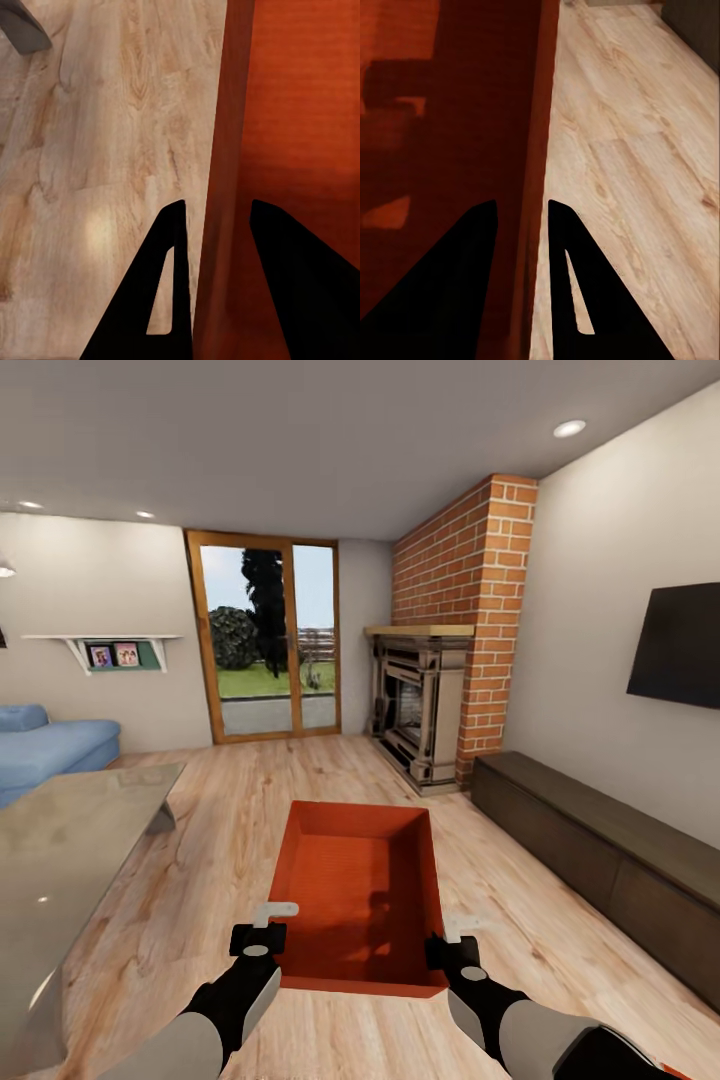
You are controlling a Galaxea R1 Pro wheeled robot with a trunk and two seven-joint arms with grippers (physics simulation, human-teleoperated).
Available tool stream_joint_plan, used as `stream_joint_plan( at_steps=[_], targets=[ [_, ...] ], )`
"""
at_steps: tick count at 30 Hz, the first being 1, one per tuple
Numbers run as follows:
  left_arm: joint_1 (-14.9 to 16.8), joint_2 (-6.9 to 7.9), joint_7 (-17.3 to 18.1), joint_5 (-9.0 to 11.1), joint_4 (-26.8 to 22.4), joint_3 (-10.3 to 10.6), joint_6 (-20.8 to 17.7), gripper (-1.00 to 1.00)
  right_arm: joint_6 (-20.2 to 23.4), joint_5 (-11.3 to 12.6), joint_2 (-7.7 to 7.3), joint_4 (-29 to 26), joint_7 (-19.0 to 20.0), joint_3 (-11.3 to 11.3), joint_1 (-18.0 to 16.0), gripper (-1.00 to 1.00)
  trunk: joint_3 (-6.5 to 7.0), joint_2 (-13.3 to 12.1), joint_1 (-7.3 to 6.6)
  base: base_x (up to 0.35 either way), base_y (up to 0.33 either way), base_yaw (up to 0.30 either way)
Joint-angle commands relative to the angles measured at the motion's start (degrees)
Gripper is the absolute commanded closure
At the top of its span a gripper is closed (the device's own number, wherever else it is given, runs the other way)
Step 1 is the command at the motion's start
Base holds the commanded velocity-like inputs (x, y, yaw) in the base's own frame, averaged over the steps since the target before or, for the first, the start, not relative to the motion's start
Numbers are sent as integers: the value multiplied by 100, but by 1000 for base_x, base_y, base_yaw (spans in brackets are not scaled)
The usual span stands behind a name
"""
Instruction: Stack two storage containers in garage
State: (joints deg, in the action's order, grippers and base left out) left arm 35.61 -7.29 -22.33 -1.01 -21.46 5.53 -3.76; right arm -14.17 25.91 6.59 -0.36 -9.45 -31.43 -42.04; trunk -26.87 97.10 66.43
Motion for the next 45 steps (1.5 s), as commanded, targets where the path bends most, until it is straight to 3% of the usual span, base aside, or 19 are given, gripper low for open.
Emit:
stream_joint_plan(
  at_steps=[1,45],
  targets=[
    [7,-49,-34,541,18,-17,-38,100,-112,55,1,-8,-242,-30,-6,100,-6,3,-1,0,0,295],
    [6,-44,-34,541,19,-17,-45,100,-115,43,17,-8,-242,-30,-6,100,-102,3,-1,0,0,282]
  ],
)
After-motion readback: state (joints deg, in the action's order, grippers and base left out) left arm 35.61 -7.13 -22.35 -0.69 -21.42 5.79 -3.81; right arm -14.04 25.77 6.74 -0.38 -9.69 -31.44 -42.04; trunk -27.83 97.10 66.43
